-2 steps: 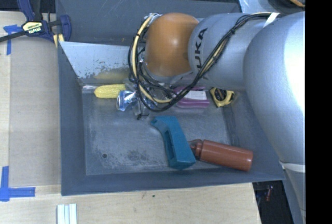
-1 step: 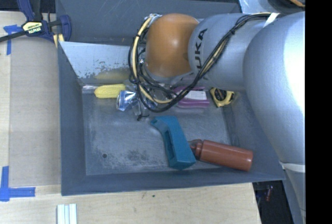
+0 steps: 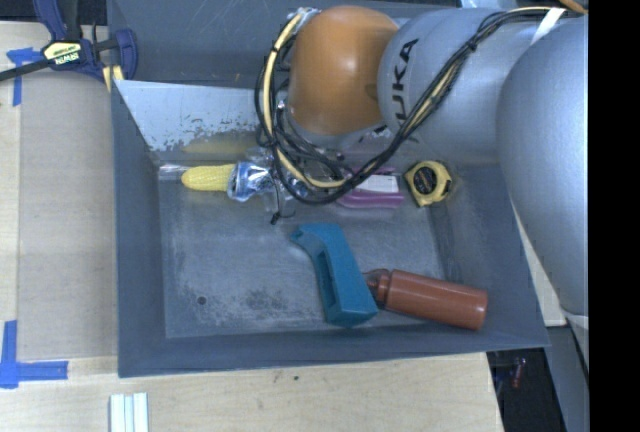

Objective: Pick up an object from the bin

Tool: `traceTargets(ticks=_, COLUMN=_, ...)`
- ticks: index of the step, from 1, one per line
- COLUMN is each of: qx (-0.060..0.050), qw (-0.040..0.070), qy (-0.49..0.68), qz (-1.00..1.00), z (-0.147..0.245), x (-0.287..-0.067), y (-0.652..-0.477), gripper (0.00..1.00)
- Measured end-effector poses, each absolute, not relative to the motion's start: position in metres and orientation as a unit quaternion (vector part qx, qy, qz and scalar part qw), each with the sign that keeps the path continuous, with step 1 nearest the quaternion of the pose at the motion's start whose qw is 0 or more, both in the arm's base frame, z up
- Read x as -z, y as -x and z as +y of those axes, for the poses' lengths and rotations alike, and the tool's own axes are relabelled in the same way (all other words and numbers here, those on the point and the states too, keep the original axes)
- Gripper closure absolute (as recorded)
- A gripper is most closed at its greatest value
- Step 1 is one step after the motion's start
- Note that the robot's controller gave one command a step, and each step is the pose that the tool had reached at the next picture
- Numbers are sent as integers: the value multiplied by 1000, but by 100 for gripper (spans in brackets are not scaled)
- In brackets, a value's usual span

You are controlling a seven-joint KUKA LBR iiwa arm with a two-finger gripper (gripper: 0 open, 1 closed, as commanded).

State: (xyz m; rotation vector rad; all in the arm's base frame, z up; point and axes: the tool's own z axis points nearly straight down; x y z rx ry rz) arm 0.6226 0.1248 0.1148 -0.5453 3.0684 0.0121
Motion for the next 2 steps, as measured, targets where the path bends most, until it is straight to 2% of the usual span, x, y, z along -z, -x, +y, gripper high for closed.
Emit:
traceTargets(ticks=1, qx=-4, qw=18, qy=174, qz=984, z=125, x=-148, y=-625, gripper=100)
traceTargets(ticks=2, qx=-4, qw=15, qy=174, qz=985, z=125, x=-170, y=-624, gripper=100)
